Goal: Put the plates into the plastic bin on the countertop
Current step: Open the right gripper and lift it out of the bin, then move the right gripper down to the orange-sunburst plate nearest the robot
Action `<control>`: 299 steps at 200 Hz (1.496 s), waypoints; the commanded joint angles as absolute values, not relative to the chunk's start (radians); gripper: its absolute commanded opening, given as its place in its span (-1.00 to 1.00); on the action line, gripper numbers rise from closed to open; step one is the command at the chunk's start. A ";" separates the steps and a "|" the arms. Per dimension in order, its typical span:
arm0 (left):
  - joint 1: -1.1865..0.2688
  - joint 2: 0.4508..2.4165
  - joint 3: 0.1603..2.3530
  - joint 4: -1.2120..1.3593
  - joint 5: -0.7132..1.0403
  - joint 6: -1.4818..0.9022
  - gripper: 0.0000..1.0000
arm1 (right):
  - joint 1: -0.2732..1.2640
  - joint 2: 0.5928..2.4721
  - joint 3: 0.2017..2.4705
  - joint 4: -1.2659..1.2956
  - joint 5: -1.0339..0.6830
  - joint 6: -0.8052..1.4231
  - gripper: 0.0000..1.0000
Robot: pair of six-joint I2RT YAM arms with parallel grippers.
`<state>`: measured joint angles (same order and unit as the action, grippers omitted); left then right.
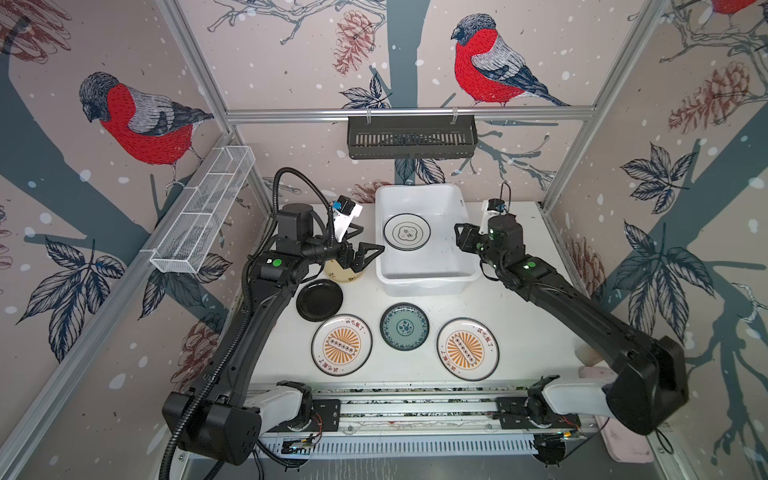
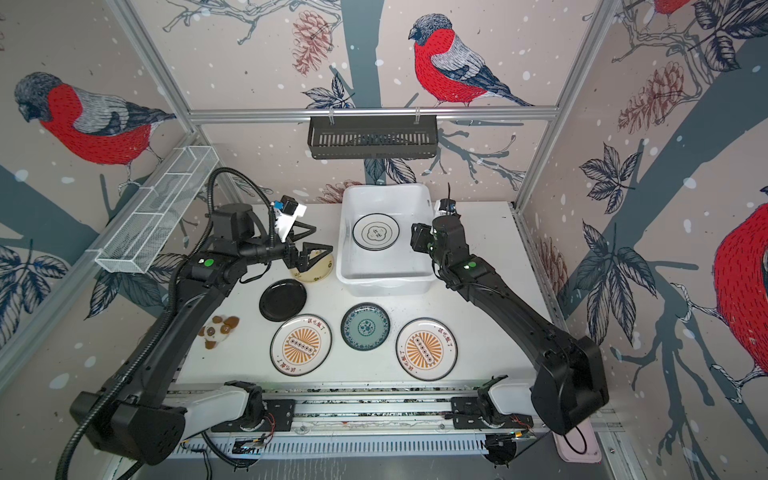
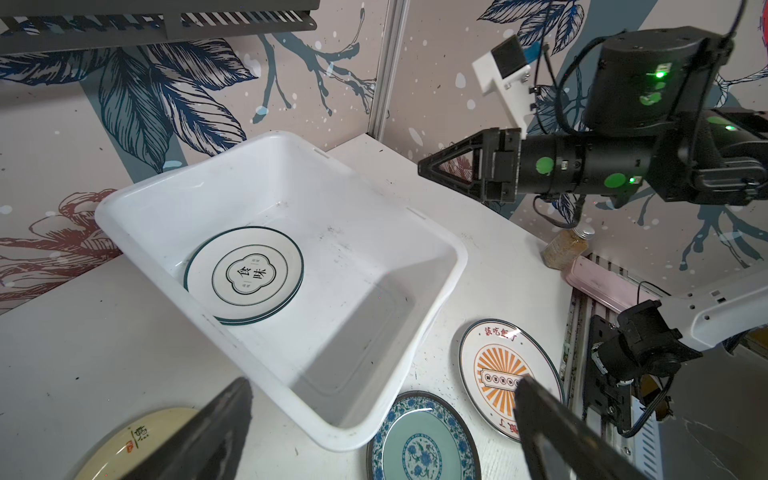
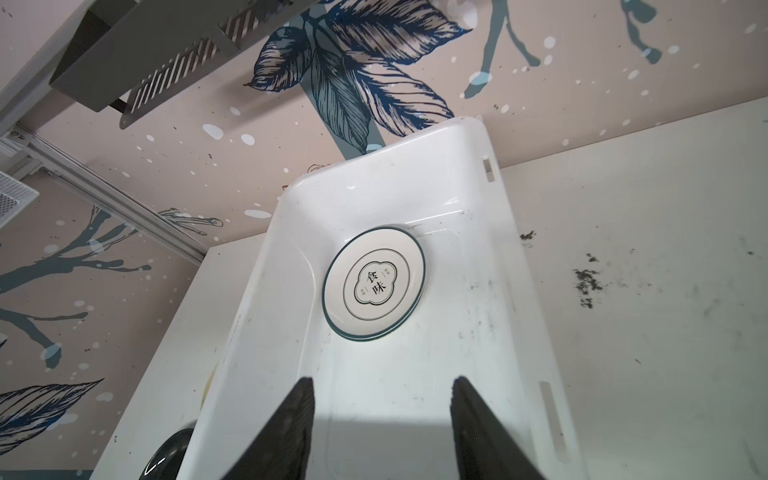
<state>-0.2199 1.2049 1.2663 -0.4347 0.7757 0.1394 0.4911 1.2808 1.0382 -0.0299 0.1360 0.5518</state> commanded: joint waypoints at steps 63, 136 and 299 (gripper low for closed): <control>-0.224 1.212 1.274 -0.426 0.775 0.144 0.94 | 0.491 0.999 0.857 -0.071 0.255 0.441 0.99; -0.224 1.210 1.271 -0.423 0.770 0.143 0.94 | 0.307 0.976 0.765 -0.176 -0.021 0.589 0.95; -0.238 1.252 1.295 -0.427 0.778 0.145 0.95 | 0.689 0.820 0.655 -0.645 -0.378 0.864 0.76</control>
<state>-0.2352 1.2495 1.2892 -0.4377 0.7738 0.1379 0.5861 0.8398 0.6994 -0.6853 -0.2996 0.7689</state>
